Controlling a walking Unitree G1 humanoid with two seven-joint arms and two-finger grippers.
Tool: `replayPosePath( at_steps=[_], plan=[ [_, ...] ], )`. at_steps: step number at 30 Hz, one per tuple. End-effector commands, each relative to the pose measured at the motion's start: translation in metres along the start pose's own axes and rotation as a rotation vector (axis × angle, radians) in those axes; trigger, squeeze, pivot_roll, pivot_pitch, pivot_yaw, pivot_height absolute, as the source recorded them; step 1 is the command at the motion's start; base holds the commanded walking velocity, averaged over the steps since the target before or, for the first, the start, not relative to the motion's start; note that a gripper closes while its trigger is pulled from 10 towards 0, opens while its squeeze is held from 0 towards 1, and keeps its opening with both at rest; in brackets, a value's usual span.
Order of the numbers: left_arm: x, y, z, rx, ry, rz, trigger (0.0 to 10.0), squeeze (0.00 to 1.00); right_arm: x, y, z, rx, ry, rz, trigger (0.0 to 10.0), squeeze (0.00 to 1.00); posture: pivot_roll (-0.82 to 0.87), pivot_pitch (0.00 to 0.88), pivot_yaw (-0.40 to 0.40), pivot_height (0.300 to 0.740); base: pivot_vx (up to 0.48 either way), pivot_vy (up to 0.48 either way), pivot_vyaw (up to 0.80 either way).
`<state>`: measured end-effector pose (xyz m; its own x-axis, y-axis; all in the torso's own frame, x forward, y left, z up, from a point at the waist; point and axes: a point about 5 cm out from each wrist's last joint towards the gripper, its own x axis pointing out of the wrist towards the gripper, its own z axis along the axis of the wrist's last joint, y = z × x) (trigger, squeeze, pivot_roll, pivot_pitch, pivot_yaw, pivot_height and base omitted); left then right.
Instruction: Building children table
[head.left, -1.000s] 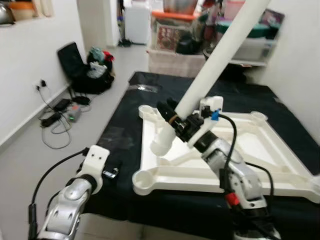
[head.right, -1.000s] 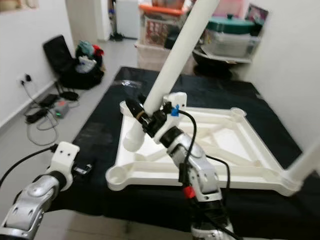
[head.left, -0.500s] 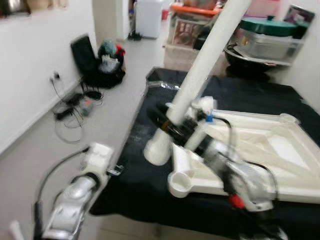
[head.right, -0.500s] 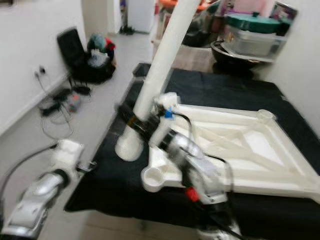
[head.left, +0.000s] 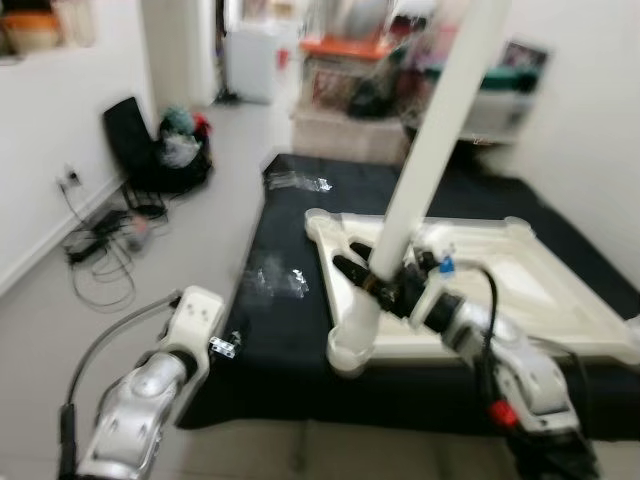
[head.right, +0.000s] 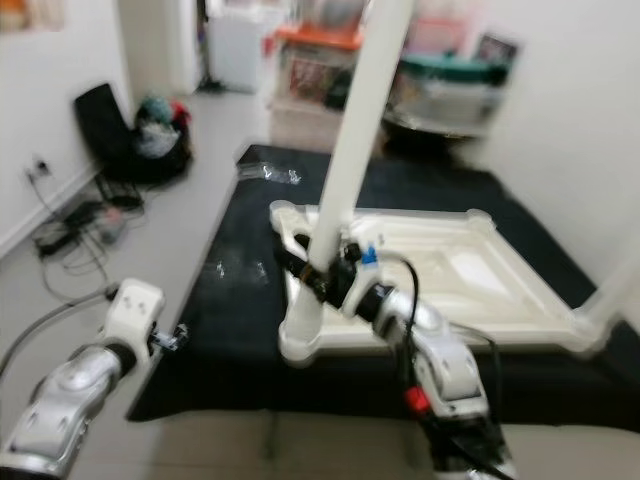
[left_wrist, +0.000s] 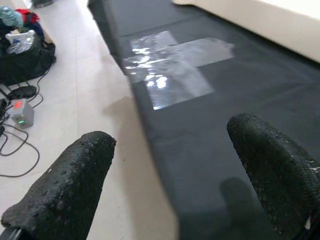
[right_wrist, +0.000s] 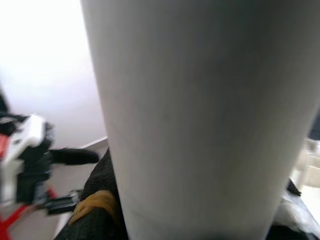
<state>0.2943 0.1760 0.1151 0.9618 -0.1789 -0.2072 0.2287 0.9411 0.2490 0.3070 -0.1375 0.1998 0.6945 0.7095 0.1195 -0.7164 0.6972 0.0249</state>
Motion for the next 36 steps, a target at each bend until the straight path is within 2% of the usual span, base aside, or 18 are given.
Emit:
replayPosePath(
  at_steps=[1, 9, 14, 20, 36],
  plan=[
    [0.002, -0.003, 0.002, 0.013, -0.006, -0.013, 10.0, 0.00, -0.003, -0.004, -0.001, -0.016, -0.002, -0.026, 0.0, 0.00, 0.11, 0.000, -0.105, 0.740, 0.000, 0.000, 0.00],
    [0.004, -0.002, 0.005, 0.011, -0.022, -0.014, 10.0, 0.00, 0.010, 0.006, -0.011, 0.010, -0.031, -0.050, 0.0, 0.00, 0.11, 0.000, -0.099, 0.740, 0.000, 0.000, 0.00],
    [0.004, -0.004, 0.007, 0.022, -0.030, -0.019, 10.0, 0.00, 0.011, 0.008, -0.014, 0.013, -0.039, -0.069, 0.0, 0.00, 0.11, 0.000, -0.099, 0.740, 0.000, 0.000, 0.00],
    [0.007, -0.004, 0.012, 0.012, -0.058, -0.013, 10.0, 0.00, 0.012, 0.011, -0.017, 0.010, -0.045, -0.085, 0.0, 0.00, 0.11, 0.000, -0.094, 0.740, 0.000, -0.471, 0.00],
    [0.007, -0.004, 0.009, -0.019, -0.060, -0.004, 10.0, 0.00, 0.016, 0.009, -0.008, 0.001, -0.093, -0.107, 0.0, 0.00, 0.11, 0.000, -0.098, 0.740, 0.000, 0.000, 0.00]
  ],
)
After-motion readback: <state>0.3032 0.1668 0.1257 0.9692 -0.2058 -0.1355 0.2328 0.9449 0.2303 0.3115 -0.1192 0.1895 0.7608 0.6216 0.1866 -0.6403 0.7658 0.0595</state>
